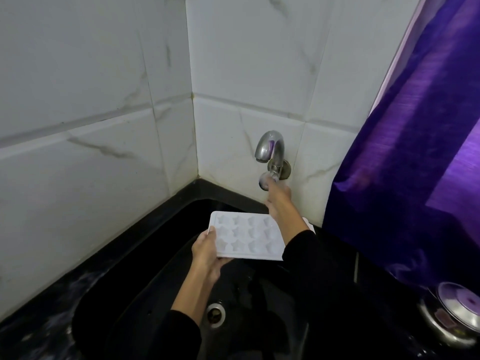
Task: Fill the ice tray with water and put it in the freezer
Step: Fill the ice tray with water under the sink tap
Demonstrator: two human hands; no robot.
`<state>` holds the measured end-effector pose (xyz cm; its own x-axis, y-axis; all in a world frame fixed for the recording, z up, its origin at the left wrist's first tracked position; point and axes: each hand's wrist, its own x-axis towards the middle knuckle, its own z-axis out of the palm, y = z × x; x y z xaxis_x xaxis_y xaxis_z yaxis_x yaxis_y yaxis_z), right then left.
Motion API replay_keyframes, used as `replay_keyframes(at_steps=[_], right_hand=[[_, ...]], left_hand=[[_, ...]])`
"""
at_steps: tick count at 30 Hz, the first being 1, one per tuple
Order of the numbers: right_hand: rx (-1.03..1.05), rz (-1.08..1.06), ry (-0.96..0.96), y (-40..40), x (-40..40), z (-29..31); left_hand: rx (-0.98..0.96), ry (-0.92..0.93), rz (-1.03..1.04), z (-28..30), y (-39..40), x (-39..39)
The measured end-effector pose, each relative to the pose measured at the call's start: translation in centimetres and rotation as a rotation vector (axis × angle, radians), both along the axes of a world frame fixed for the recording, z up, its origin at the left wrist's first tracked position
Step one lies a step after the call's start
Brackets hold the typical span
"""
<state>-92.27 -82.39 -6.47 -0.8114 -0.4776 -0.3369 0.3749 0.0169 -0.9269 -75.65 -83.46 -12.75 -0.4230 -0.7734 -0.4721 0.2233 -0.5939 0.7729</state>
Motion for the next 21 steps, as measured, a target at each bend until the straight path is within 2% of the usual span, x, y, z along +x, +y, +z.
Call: replay_keyframes(at_steps=[3, 7, 17, 19, 21], right_hand=[[-0.199, -0.018, -0.305, -1.0, -1.1, 0.0], [-0.362, -0.083, -0.407, -1.0, -1.4, -0.4], [-0.144, -0.132, -0.186, -0.9, -1.2, 0.2], [-0.022, -0.114, -0.040, -1.0, -1.1, 0.0], [0.153, -0.067, 0.208, -0.5, -0.1, -0.5]], left_hand=[[-0.010, -0.001, 0.004, -0.1, -0.4, -1.0], [-0.016, -0.012, 0.012, -0.3, -0.5, -1.4], [-0.003, -0.011, -0.009, 0.2, 0.7, -1.7], [0.004, -0.007, -0.013, 0.2, 0.8, -1.8], [0.015, -0.011, -0.010, 0.1, 0.8, -1.8]])
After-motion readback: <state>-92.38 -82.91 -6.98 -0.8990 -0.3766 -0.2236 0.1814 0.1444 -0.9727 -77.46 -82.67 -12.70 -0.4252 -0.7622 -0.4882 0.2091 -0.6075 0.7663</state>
